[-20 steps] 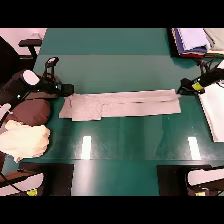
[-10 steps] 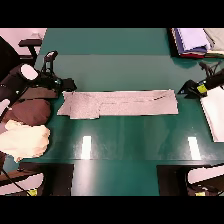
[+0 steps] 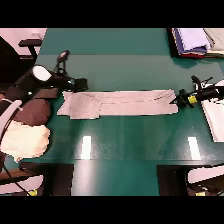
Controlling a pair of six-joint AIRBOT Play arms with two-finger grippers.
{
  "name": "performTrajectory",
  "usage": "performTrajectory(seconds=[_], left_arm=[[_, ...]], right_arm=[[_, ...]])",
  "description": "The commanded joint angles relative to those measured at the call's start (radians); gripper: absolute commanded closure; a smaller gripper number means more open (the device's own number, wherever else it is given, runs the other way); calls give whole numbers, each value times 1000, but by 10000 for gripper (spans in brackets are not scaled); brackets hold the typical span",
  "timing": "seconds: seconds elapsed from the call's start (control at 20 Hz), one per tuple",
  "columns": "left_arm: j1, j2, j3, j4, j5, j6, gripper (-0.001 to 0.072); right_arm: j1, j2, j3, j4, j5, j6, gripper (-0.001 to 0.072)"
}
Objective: Fold the shirts.
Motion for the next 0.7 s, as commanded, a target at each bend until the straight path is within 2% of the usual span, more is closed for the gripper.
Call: performTrajectory(seconds=[0.0, 0.25, 0.5, 0.65], left_arm=[[-96, -80, 19, -70, 51, -1, 683], [-234, -311, 234, -87, -6, 0, 683], [-341, -522, 481, -87, -82, -6, 683], [-361, -585, 550, -87, -104, -36, 683]], right_arm=[[54, 9, 35, 14, -14, -21, 702], [89, 148, 233, 41, 113, -17, 702], [193, 270, 389, 145, 129, 33, 702], [280, 280, 469, 148, 133, 68, 702]])
